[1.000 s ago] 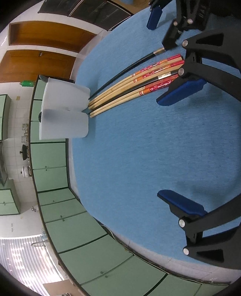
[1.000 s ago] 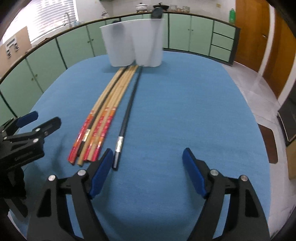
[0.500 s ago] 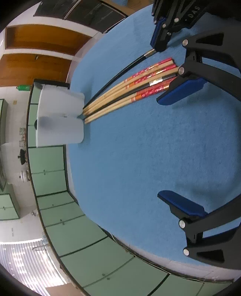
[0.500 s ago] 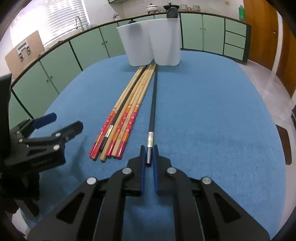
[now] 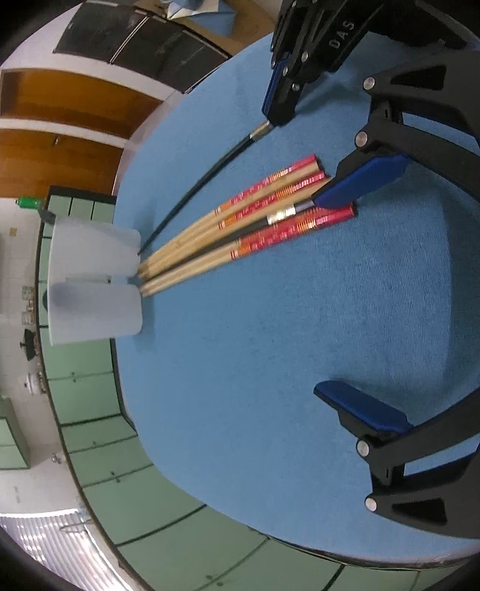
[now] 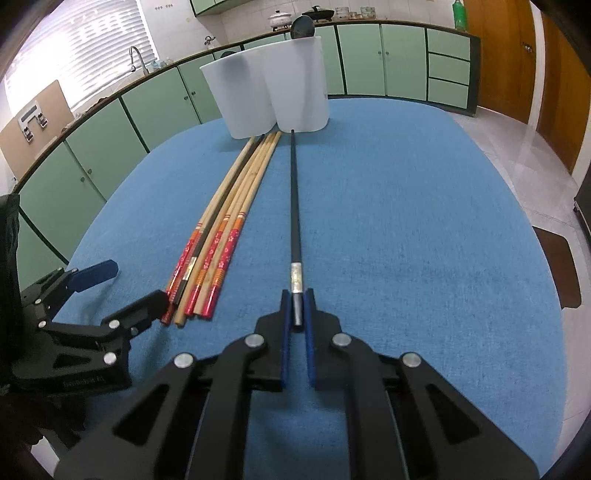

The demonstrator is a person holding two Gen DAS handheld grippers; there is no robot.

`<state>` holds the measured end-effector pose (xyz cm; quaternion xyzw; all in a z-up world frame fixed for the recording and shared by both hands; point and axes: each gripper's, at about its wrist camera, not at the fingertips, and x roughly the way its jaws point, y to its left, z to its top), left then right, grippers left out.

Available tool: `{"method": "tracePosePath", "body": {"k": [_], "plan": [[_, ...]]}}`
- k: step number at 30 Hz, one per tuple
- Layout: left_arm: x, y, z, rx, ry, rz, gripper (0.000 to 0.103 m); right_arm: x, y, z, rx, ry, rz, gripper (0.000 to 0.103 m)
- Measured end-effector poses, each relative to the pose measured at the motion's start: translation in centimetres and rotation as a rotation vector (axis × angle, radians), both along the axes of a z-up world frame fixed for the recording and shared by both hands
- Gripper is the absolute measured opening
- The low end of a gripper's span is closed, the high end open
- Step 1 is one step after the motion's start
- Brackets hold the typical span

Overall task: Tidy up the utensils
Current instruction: 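Grasp the black chopstick with the right tool while the left tool grasps a red-tipped wooden chopstick, then lift and insert the black chopstick into the holder while the left tool inserts its chopstick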

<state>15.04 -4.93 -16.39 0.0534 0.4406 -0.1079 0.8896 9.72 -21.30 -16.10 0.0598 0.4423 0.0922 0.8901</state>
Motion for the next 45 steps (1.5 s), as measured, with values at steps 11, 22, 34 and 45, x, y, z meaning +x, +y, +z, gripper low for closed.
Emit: {"method": "tracePosePath", "body": {"k": [11,22,34,45], "plan": [[-0.2,1.7,-0.3,0.022,0.001,0.066,0.088,0.0,0.1,0.0,-0.011,0.001,0.004,0.008],[-0.7,0.5,0.0,-0.049,-0.012,-0.007,0.006,0.0,-0.3,-0.1,0.022,-0.001,0.002,0.006],[-2.2,1.7,3.8,-0.079,-0.093,0.014,0.005,-1.5,-0.4,2.7,0.027,-0.108,0.025,0.006],[-3.1,2.8,11.2,-0.108,-0.26,0.002,0.006,-1.7,-1.6,9.8,0.042,-0.268,0.02,0.006]]}}
